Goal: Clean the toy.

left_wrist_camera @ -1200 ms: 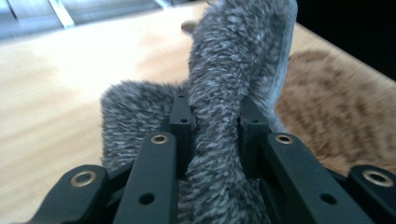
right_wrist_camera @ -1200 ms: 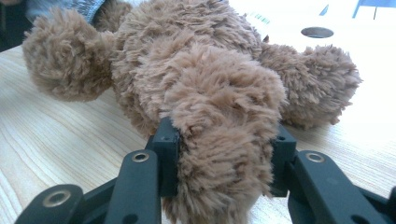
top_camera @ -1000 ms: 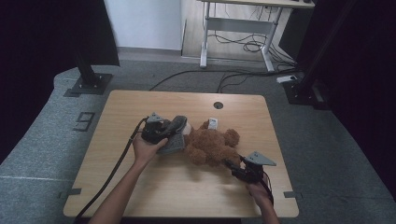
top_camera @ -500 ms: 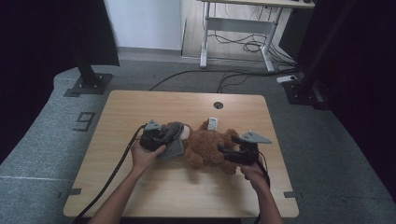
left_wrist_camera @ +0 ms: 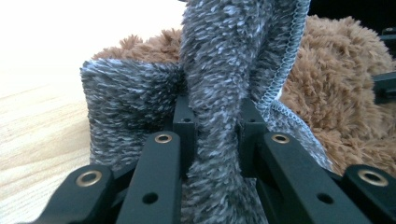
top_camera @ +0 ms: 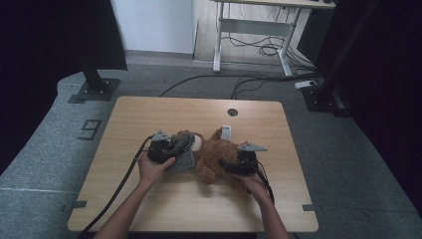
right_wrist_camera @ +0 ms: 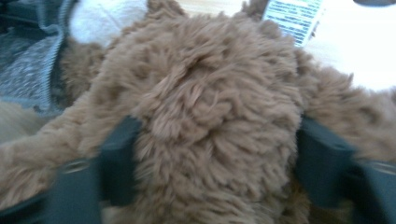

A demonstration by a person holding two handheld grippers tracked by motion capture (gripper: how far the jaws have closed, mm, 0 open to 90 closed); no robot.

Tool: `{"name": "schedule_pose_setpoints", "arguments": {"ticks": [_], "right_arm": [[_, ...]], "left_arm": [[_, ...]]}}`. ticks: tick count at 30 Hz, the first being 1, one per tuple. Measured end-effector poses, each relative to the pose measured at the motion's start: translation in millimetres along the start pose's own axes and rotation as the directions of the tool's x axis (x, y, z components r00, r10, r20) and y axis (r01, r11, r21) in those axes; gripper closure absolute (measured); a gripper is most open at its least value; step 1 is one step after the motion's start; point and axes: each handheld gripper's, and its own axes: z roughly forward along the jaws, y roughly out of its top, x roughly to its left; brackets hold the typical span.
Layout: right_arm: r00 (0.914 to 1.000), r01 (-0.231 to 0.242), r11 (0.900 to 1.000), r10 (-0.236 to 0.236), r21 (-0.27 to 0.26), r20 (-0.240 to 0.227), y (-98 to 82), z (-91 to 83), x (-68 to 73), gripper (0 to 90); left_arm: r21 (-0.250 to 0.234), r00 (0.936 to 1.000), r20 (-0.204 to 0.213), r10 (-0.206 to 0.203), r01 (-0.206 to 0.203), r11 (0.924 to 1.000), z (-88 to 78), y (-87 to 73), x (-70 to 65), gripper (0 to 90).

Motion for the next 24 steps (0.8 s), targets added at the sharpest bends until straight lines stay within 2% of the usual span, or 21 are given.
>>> {"name": "schedule_pose_setpoints", "arguments": {"ticks": [3, 7, 10, 11, 12, 13, 14, 15, 16, 17, 18, 19, 20, 23, 24], "right_arm": [[0.9998, 0.006, 0.999, -0.007, -0.031, -0.017, -4.3, -0.7, -0.5, 46.9], [0.9985, 0.039, 0.998, -0.041, -0.047, -0.036, -6.6, -4.4, 1.3, 52.6], [0.9939, 0.082, 0.995, -0.087, -0.064, -0.068, -11.4, -10.3, 2.4, 54.8], [0.9908, 0.104, 0.992, -0.110, -0.070, -0.079, -13.8, -12.7, 2.8, 55.4], [0.9826, 0.152, 0.985, -0.159, -0.083, -0.095, -19.3, -17.5, 4.6, 56.1], [0.9826, 0.152, 0.985, -0.159, -0.083, -0.095, -19.3, -17.5, 4.6, 56.1], [0.9730, 0.190, 0.977, -0.200, -0.095, -0.114, -24.5, -23.2, 5.5, 56.3], [0.9730, 0.190, 0.977, -0.200, -0.095, -0.114, -24.5, -23.2, 5.5, 56.3], [0.9605, 0.226, 0.968, -0.240, -0.107, -0.142, -30.0, -29.3, 6.6, 56.3], [0.9605, 0.226, 0.968, -0.240, -0.107, -0.142, -30.0, -29.3, 6.6, 56.3], [0.9527, 0.246, 0.963, -0.261, -0.111, -0.155, -32.6, -31.6, 7.2, 56.3], [0.9441, 0.270, 0.956, -0.287, -0.117, -0.162, -35.1, -34.1, 8.7, 56.0], [0.9408, 0.287, 0.951, -0.303, -0.117, -0.152, -36.7, -35.3, 12.2, 55.6], [0.9431, 0.288, 0.950, -0.303, -0.120, -0.137, -36.6, -34.5, 14.7, 55.3], [0.9440, 0.285, 0.951, -0.300, -0.119, -0.138, -36.6, -34.5, 14.3, 55.1]], "left_arm": [[-0.003, 1.0000, 0.000, -0.007, 0.007, 1.0000, -1.9, -1.2, -0.9, 75.1], [0.001, 1.0000, 0.003, -0.002, 0.002, 1.0000, -10.2, -0.8, -4.4, 74.3], [-0.007, 1.0000, 0.006, -0.001, 0.001, 1.0000, -20.7, 0.3, -9.6, 73.8], [-0.013, 1.0000, 0.010, 0.002, -0.002, 0.9999, -24.4, 0.9, -12.3, 73.8], [-0.020, 0.9998, 0.017, 0.008, -0.008, 0.9998, -28.1, 1.7, -15.3, 73.9], [-0.028, 0.9996, 0.024, 0.014, -0.013, 0.9995, -32.0, 3.0, -18.7, 73.9], [-0.042, 0.9993, 0.035, 0.017, -0.016, 0.9990, -36.2, 4.9, -21.9, 74.0], [-0.058, 0.9987, 0.047, 0.019, -0.016, 0.9982, -40.8, 7.7, -24.6, 74.0], [-0.077, 0.9982, 0.057, 0.021, -0.017, 0.9969, -45.1, 11.4, -26.9, 74.0], [-0.098, 0.9975, 0.068, 0.018, -0.011, 0.9951, -48.3, 15.9, -29.3, 74.0], [-0.111, 0.9963, 0.084, 0.017, -0.007, 0.9938, -50.0, 22.8, -32.6, 74.1], [-0.110, 0.9960, 0.087, 0.019, -0.009, 0.9939, -49.3, 27.2, -35.4, 74.1], [-0.110, 0.9954, 0.094, 0.020, -0.009, 0.9939, -46.9, 32.4, -39.7, 74.1], [-0.083, 0.9917, 0.119, 0.048, -0.038, 0.9958, -29.0, 41.1, -58.7, 74.1], [-0.050, 0.9901, 0.126, 0.061, -0.055, 0.9972, -17.3, 40.5, -66.5, 74.1]]}}
